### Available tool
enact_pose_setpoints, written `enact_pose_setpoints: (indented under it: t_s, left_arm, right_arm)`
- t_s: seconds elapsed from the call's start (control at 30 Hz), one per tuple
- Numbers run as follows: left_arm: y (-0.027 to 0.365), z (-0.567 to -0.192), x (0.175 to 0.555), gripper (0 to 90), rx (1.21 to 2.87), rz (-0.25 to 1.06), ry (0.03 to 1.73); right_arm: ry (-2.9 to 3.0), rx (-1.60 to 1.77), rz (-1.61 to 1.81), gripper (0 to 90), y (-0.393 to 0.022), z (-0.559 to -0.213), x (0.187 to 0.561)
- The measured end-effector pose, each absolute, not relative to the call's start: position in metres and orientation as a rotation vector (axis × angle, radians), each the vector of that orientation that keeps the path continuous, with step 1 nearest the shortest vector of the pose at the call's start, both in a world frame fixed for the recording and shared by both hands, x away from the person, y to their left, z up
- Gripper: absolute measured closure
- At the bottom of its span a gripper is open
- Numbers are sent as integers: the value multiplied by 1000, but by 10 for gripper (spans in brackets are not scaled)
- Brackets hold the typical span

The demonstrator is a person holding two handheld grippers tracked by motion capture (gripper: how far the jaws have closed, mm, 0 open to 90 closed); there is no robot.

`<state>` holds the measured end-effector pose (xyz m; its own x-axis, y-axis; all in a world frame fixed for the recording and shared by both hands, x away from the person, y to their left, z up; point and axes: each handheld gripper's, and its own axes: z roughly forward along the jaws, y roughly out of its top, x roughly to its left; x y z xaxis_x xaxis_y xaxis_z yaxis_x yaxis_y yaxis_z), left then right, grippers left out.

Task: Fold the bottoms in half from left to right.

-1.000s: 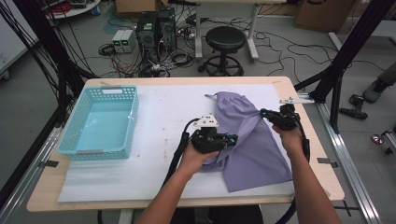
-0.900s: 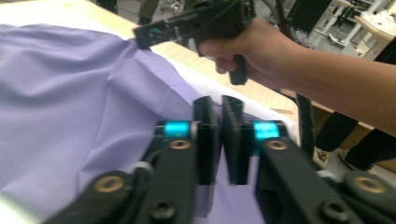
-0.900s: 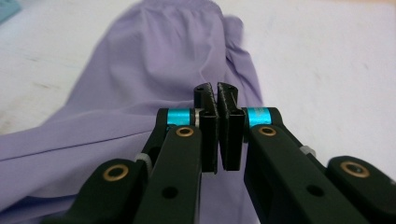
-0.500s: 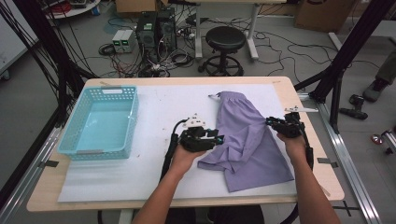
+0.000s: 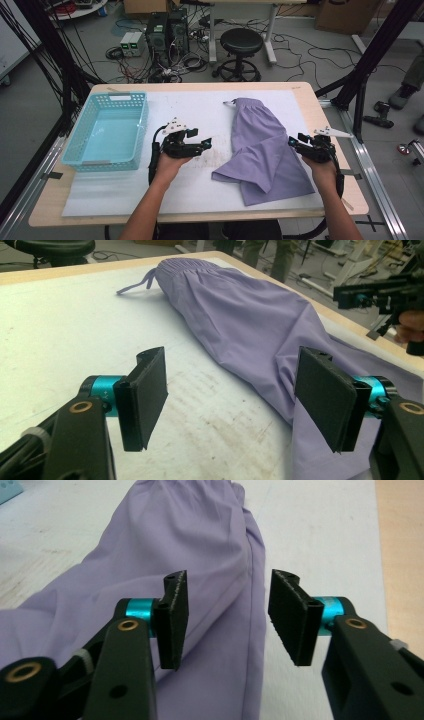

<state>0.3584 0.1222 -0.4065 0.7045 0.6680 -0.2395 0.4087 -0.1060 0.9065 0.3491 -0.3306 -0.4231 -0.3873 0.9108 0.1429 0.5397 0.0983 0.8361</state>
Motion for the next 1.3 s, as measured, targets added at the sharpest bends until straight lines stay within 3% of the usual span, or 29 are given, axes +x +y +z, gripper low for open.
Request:
enact_pose_setpoints:
  t_s: [0.2,0.37,0.6,0.67,0.73,0.83,1.1,1.17,1.23,1.3]
  left_arm:
    - [135,-407,356,255,1711,303,851]
    - [145,-409,353,256,1704,337,872]
    - [159,-409,348,256,1686,373,900]
    - [161,-409,347,256,1684,380,902]
    - [162,-409,345,256,1688,384,905]
    - [163,-410,344,258,1685,387,913]
    - [162,-410,344,264,1685,391,917]
    - [161,-410,343,265,1686,386,917]
    - [160,-410,343,268,1682,384,919]
    - [159,-411,343,271,1685,380,918]
  right_arm:
    - [1946,1431,1192,371,-337,-429,331]
    - [1967,1391,1192,370,-338,-425,316]
    - [1990,1372,1200,499,-339,-427,297]
    - [1993,1381,1206,564,-339,-426,295]
    - [2020,1377,1228,697,-340,-427,293]
    - [2051,1377,1247,702,-337,-428,293]
    - [2186,1332,1255,542,-306,-439,299]
    - [2228,1327,1220,540,-297,-443,301]
    - [2276,1316,1189,607,-289,-447,302]
    - [2326,1284,1131,758,-281,-449,303]
